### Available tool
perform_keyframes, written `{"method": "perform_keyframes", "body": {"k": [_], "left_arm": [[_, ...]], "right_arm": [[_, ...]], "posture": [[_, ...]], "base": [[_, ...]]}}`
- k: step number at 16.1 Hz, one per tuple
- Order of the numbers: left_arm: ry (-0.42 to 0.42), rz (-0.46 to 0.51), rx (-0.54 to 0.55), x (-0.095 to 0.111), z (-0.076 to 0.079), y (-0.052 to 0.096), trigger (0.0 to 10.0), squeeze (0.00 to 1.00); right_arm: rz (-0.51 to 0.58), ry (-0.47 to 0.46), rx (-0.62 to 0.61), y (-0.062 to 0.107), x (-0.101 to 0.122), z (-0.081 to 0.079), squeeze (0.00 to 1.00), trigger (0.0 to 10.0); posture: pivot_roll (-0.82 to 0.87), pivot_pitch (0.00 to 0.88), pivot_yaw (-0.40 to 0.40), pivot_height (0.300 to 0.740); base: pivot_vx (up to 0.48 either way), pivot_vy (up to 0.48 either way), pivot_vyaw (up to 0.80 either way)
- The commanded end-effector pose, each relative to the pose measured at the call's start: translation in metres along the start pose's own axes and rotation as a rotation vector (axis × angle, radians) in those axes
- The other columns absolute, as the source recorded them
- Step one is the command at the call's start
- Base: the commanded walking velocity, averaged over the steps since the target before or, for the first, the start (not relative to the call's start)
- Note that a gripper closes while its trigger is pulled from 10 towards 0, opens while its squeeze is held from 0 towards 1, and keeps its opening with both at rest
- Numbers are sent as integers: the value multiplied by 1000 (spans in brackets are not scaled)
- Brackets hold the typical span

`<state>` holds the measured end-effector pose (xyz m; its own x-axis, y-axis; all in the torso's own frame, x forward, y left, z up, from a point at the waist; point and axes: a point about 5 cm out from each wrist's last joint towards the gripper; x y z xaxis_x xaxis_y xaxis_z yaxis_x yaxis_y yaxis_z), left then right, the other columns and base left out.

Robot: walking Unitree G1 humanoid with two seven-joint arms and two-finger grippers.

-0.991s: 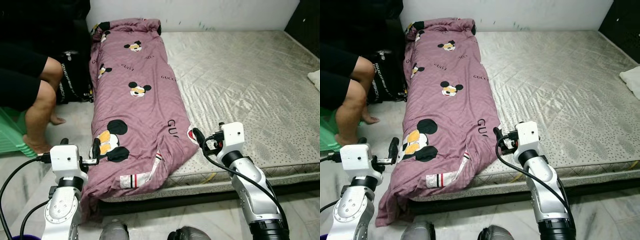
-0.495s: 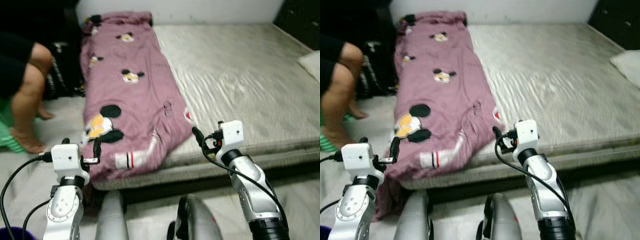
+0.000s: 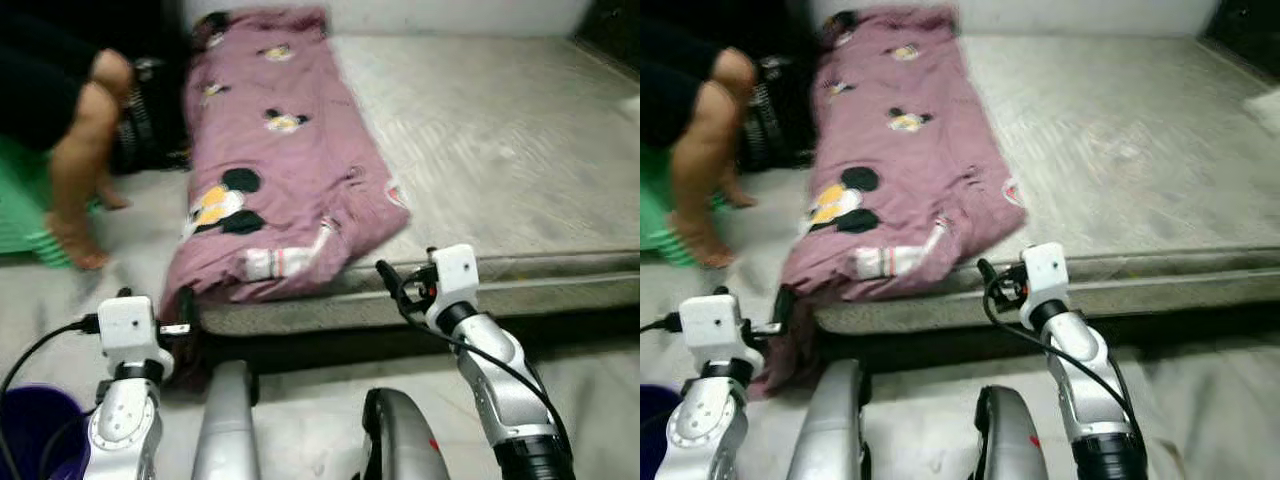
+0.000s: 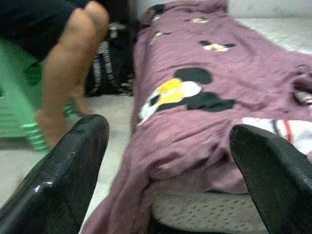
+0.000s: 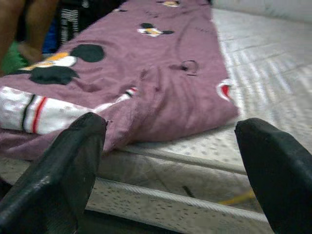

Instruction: Clean up the room

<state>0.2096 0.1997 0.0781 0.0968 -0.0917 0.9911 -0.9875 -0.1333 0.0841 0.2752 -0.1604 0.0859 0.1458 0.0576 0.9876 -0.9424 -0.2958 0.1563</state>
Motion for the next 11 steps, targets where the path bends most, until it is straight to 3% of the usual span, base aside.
{"method": "perform_keyframes", "body": {"k": [1,2,11], "left_arm": [[1,24,-16,5,3,-1,10000,0],[3,24,-19,5,4,-2,10000,0],[13,24,-30,5,6,-2,10000,0]], "right_arm": [[12,18,13,-2,4,-1,0,10000],[10,15,11,-2,4,-1,0,10000],[3,10,17,-3,3,0,0,10000]], "posture": [[-12,32,-40,583],[-12,27,-42,583],[-15,35,-45,583]], "base": [[0,0,800],[0,0,656],[298,0,0]]}}
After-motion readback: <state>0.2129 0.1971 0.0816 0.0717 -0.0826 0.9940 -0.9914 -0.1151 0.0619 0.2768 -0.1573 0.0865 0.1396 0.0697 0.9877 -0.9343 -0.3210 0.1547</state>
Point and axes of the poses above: a point about 5 cm out from each wrist's last joint towards the gripper, its own y axis pointing back from the gripper into the wrist, its own x axis along the axis of the wrist's last joint, z = x × y, and after that the axes turned 3 degrees about -y, right-handed
